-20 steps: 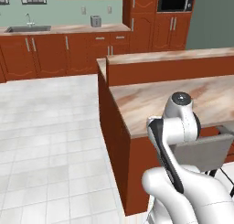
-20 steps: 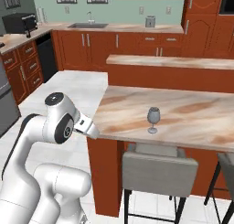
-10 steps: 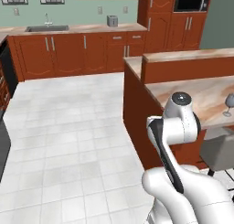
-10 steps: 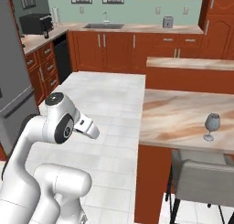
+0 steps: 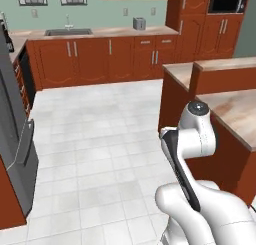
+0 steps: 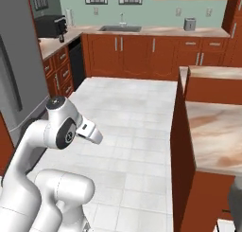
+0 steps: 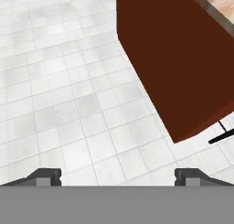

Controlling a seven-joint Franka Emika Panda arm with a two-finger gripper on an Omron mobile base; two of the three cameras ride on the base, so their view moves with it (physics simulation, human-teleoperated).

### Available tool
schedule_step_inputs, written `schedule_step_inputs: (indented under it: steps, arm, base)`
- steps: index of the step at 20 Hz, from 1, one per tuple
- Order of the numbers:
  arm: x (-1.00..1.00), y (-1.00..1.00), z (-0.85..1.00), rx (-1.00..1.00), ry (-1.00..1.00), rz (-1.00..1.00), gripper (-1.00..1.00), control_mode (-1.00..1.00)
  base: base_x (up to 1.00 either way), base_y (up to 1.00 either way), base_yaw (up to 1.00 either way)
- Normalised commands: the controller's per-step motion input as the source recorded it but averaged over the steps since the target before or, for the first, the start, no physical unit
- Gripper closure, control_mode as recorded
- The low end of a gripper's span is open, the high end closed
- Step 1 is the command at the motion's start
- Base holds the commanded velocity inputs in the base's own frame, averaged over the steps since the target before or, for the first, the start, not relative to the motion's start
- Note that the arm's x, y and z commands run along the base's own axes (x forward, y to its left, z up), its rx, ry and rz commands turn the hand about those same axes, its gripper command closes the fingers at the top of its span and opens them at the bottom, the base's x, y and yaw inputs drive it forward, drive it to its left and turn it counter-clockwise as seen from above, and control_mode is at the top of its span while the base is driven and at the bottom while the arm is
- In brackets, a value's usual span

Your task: There is a wine glass and glass cup on the dining counter. Place the wine bottle next to the wine glass and the juice bottle next to the glass cup.

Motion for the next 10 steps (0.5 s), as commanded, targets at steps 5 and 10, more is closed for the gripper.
schedule_step_inputs:
  steps: [5, 10]
  arm:
    - [0.00, 0.00, 0.00, 0.00, 0.00, 0.00, -1.00, 1.00]
    - [0.00, 0.00, 0.00, 0.00, 0.00, 0.00, -1.00, 1.00]
  base:
    - [0.87, 0.42, -0.09]
    - [0.94, 0.26, -0.06]
